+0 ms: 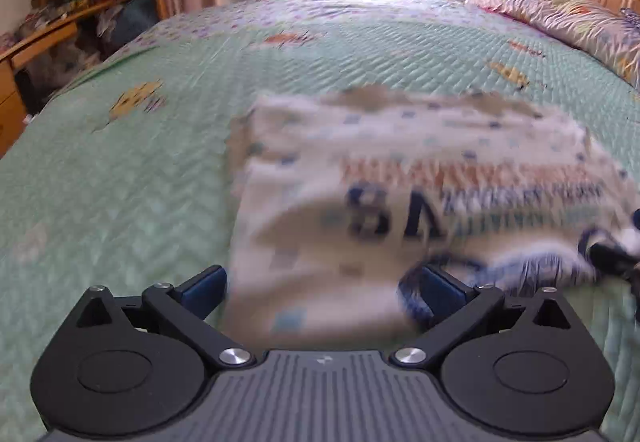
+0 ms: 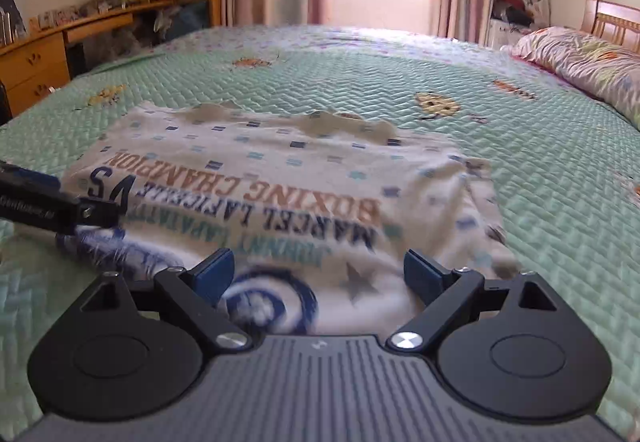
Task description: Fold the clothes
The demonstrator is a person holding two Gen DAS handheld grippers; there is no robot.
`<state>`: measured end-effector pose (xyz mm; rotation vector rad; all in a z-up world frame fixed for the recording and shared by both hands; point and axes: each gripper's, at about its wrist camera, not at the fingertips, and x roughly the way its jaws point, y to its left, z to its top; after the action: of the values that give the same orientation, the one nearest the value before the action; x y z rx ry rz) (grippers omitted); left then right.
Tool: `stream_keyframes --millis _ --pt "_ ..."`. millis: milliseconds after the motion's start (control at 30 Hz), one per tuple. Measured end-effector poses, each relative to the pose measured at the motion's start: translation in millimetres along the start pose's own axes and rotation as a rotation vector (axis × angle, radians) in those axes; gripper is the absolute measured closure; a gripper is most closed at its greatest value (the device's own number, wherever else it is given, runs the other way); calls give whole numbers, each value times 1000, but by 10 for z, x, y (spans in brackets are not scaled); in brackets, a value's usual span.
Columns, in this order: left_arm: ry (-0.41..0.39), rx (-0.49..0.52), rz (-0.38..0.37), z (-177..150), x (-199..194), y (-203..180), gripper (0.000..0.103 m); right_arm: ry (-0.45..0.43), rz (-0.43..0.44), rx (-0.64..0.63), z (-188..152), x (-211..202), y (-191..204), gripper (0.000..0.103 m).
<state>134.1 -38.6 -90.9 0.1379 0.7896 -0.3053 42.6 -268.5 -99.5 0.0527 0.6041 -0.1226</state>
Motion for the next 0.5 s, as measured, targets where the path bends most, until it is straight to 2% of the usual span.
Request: stream_keyframes --millis 67,167,267,500 --pt "-12 -74 -34 -149 -200 168 1 -41 -14 37 -99 -241 -68 11" --pt "-28 -106 18 -304 -489 259 1 -109 -25 107 -166 -572 -117 11" --pt "-30 -113 -16 -464 -762 239 1 -130 4 152 -172 -790 -83 11" --pt "-25 -96 -26 -750 -1306 25 1 -123 51 181 -323 -1156 69 11"
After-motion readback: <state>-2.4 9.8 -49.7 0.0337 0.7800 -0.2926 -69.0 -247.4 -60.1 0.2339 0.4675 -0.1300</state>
